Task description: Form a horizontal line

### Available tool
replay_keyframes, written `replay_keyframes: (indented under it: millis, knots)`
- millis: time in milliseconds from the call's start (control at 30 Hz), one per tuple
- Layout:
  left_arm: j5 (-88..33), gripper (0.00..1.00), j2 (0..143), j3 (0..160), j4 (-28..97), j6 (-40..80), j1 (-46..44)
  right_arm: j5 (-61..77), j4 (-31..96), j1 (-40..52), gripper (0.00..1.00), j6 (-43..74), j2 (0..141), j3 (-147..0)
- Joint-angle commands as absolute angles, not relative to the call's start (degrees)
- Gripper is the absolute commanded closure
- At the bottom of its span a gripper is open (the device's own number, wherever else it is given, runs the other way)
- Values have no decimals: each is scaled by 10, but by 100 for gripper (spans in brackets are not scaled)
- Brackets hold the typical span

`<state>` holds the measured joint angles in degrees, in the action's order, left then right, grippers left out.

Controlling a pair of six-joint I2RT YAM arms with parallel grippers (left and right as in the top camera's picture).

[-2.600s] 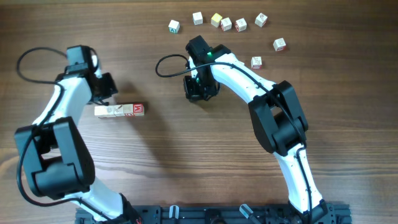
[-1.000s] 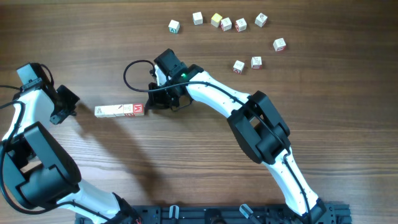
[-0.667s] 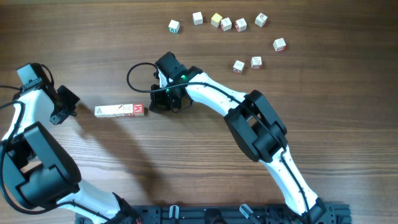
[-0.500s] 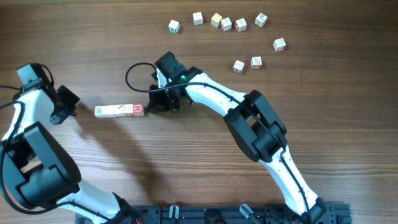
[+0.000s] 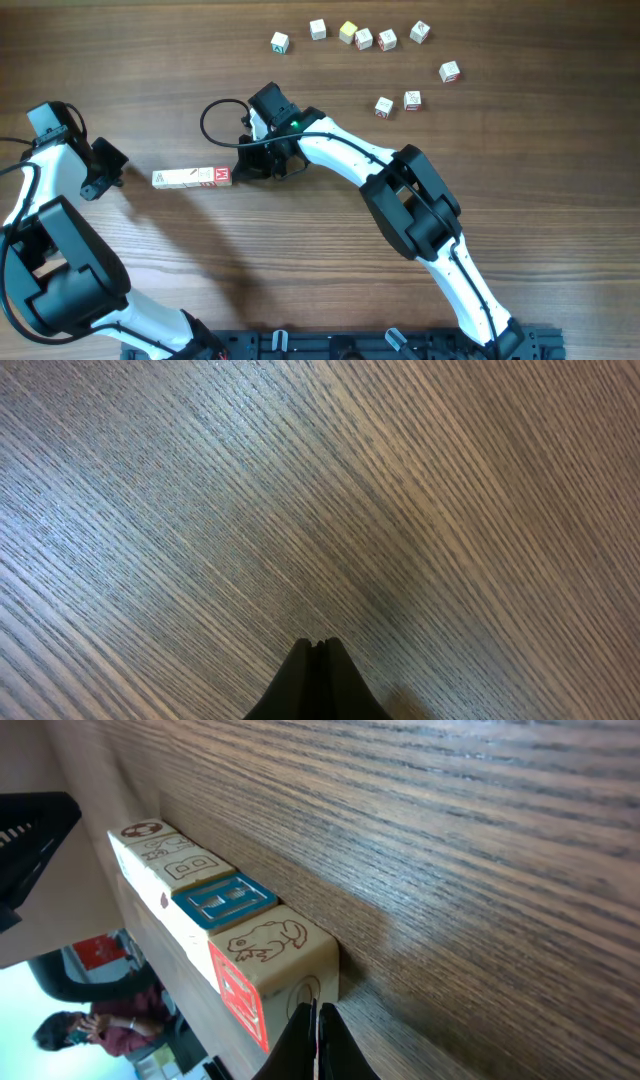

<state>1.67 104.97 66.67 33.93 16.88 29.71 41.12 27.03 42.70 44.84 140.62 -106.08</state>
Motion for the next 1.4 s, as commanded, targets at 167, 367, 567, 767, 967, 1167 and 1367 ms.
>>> replay_keyframes:
  millis: [167,367,567,767,967,1167,1367]
  knots:
    - [21,95,1053,674,341,171,300,421,256,426,96,467,1422,-1054]
    - [21,96,1053,674,341,171,300,421,255,426,96,470,1422,-1054]
    - [21,96,1053,674,341,171,300,425,249,428,96,482,1422,-1054]
    - [21,96,1053,674,341,171,300,425,246,432,96,482,1422,-1054]
    - [21,96,1053,674,341,171,300,424,247,431,96,473,1422,-1054]
    - [21,96,1053,674,340,171,300,330,310,412,96,450,1422,-1054]
    - [20,96,1053,674,345,171,300,315,392,356,96,408,1416,-1054]
